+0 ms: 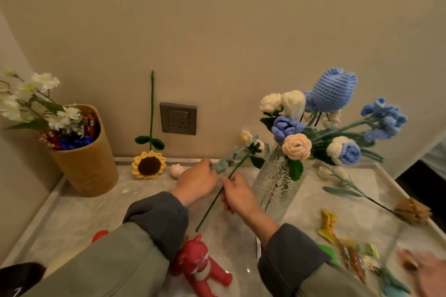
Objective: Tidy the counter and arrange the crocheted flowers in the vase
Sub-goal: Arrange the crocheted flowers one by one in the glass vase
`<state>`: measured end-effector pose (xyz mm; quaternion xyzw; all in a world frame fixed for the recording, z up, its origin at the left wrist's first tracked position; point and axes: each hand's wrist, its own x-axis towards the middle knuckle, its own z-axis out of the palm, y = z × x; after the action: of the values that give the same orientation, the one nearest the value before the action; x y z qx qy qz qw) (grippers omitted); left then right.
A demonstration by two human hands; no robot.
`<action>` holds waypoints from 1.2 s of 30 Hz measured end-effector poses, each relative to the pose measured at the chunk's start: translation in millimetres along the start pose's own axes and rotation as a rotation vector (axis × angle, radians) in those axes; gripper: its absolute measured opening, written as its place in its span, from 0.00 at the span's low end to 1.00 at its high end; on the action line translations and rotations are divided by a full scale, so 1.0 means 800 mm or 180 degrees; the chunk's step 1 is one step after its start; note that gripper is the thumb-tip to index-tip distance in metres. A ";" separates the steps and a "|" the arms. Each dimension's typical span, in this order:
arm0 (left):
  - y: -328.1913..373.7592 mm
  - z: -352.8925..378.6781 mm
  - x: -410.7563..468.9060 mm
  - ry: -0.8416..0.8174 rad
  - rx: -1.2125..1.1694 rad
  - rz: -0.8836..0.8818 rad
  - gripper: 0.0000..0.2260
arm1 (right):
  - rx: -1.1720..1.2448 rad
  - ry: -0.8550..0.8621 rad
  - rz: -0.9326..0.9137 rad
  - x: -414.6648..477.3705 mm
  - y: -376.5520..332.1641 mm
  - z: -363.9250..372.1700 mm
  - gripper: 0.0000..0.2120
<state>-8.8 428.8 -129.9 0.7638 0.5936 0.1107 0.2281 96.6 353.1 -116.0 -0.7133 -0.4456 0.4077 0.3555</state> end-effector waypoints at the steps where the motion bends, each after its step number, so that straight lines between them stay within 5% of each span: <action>1: 0.003 -0.010 -0.004 0.0095 0.0009 -0.0035 0.14 | 0.0086 -0.0020 -0.0014 -0.004 -0.010 -0.002 0.07; 15: -0.005 -0.095 -0.089 0.0842 -0.0945 -0.0577 0.12 | 0.0805 -0.0355 -0.0911 -0.091 -0.104 -0.023 0.14; 22: 0.043 -0.098 -0.122 0.1071 -0.2654 -0.0922 0.13 | 0.0619 0.0090 -0.1974 -0.131 -0.090 -0.057 0.13; 30: 0.144 -0.081 -0.182 0.0978 -0.4222 -0.0390 0.11 | -0.0080 0.0556 -0.2494 -0.164 -0.061 -0.150 0.04; 36: 0.214 -0.065 -0.207 0.1184 -0.4297 -0.0072 0.18 | -0.0688 0.1478 -0.2629 -0.172 -0.068 -0.226 0.03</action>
<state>70.1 248.9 14.2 0.4173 0.4322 0.5817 0.5483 203.5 218.9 42.7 -0.5819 -0.6401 0.0139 0.5015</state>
